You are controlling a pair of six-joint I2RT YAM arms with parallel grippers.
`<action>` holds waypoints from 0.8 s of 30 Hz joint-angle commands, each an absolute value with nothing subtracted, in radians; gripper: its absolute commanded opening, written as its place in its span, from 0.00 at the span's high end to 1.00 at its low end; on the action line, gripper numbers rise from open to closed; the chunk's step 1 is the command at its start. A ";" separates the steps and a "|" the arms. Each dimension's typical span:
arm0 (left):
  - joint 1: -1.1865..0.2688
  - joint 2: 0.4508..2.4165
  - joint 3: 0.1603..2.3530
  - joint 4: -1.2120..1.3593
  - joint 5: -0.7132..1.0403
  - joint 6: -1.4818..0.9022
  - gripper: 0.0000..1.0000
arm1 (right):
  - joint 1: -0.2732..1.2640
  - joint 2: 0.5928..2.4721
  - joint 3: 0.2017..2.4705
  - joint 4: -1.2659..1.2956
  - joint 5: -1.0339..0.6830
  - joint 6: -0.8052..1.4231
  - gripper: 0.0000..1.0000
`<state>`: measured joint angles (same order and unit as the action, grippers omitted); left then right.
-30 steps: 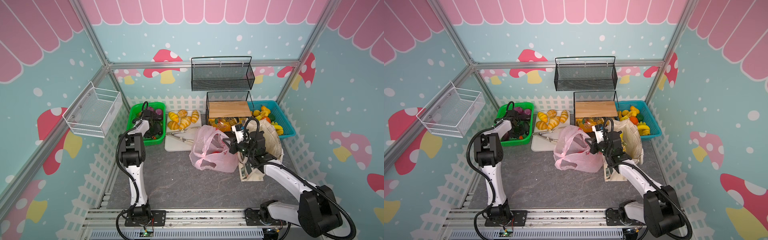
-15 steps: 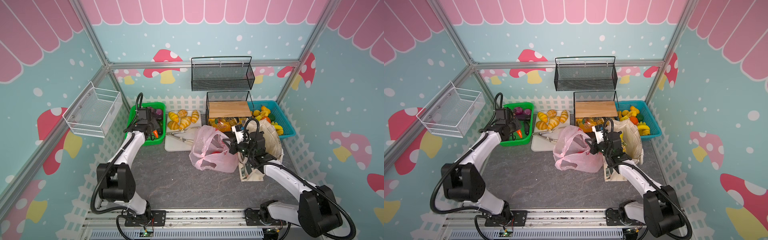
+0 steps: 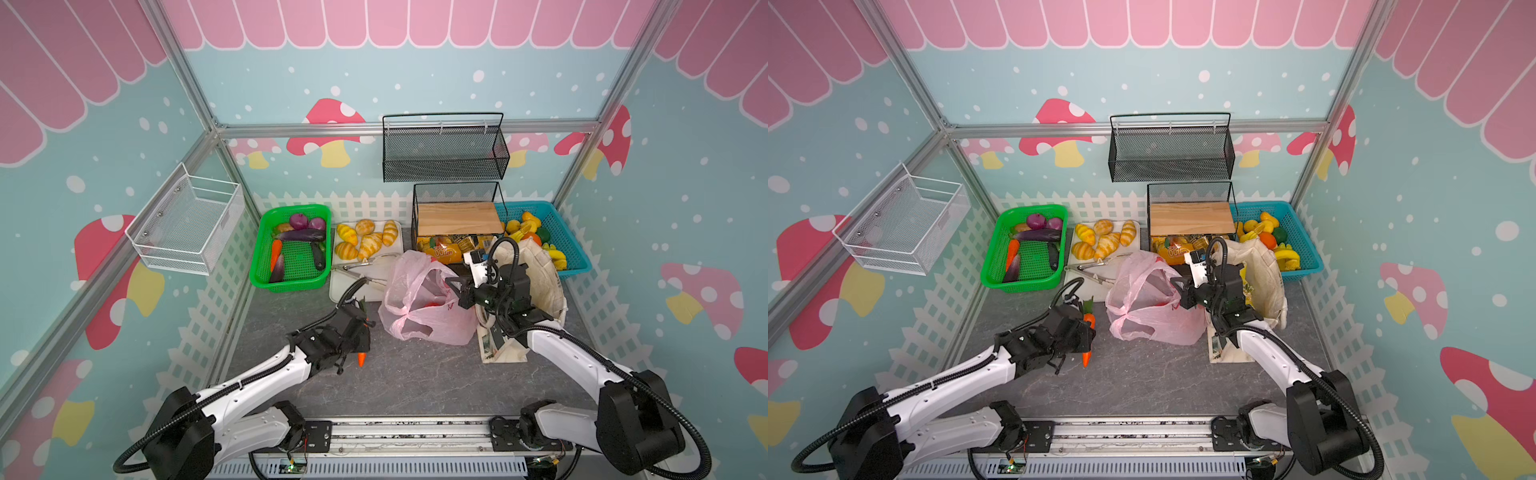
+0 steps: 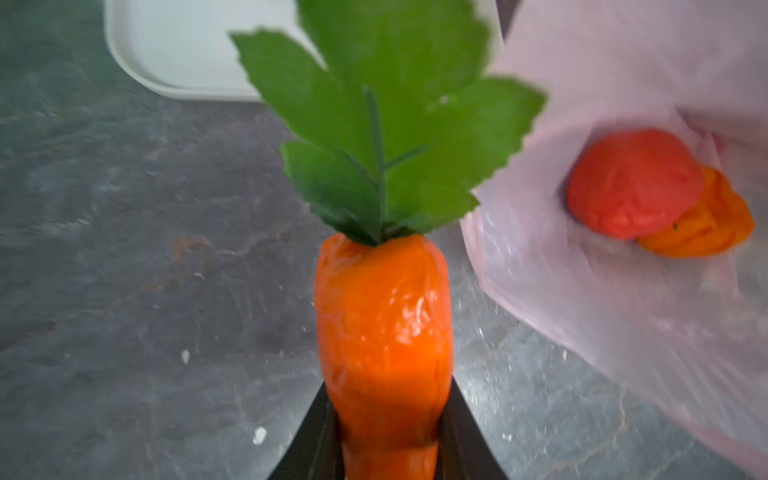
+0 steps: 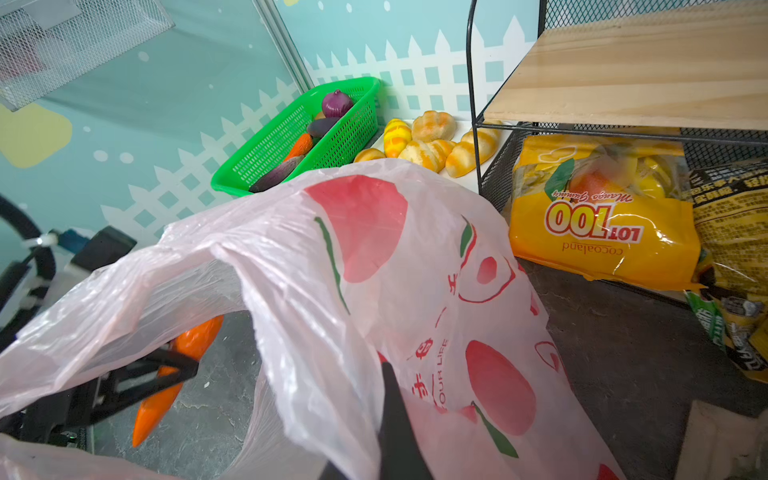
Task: Place the mixed food into the grocery bags and tie them
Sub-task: 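Lift the carrot and carry it with the left gripper to the pink bag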
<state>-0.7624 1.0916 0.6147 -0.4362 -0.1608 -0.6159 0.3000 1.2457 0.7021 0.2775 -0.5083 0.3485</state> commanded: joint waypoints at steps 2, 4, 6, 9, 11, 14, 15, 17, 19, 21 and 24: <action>-0.839 1.116 0.618 -0.367 -0.148 -0.525 0.79 | 0.291 1.233 0.686 0.273 -0.499 0.337 1.00; -0.854 1.161 0.644 -0.334 -0.118 -0.460 0.79 | 0.291 1.231 0.686 0.272 -0.499 0.337 1.00; -0.860 1.202 0.668 -0.305 -0.090 -0.405 0.79 | 0.291 1.226 0.684 0.267 -0.499 0.336 1.00; -0.865 1.234 0.686 -0.250 -0.043 -0.324 0.79 | 0.291 1.218 0.683 0.263 -0.489 0.330 1.00; -0.865 1.245 0.690 -0.209 -0.020 -0.272 0.79 | 0.291 1.216 0.684 0.262 -0.486 0.328 1.00; -0.865 1.264 0.705 -0.172 -0.004 -0.203 0.77 | 0.291 1.221 0.685 0.261 -0.492 0.328 1.00; -0.865 1.272 0.711 -0.161 -0.020 -0.187 0.77 | 0.290 1.222 0.684 0.262 -0.494 0.328 1.00; -0.864 1.295 0.731 -0.128 -0.056 -0.148 0.76 | 0.291 1.223 0.686 0.263 -0.497 0.327 1.00; -0.864 1.323 0.763 -0.100 -0.063 -0.105 0.74 | 0.291 1.222 0.686 0.263 -0.502 0.326 1.00; -0.861 1.356 0.798 -0.077 -0.082 -0.049 0.74 | 0.291 1.218 0.686 0.263 -0.503 0.324 1.00; -0.847 1.415 0.855 -0.046 -0.115 0.022 0.74 | 0.291 1.212 0.683 0.262 -0.502 0.321 1.00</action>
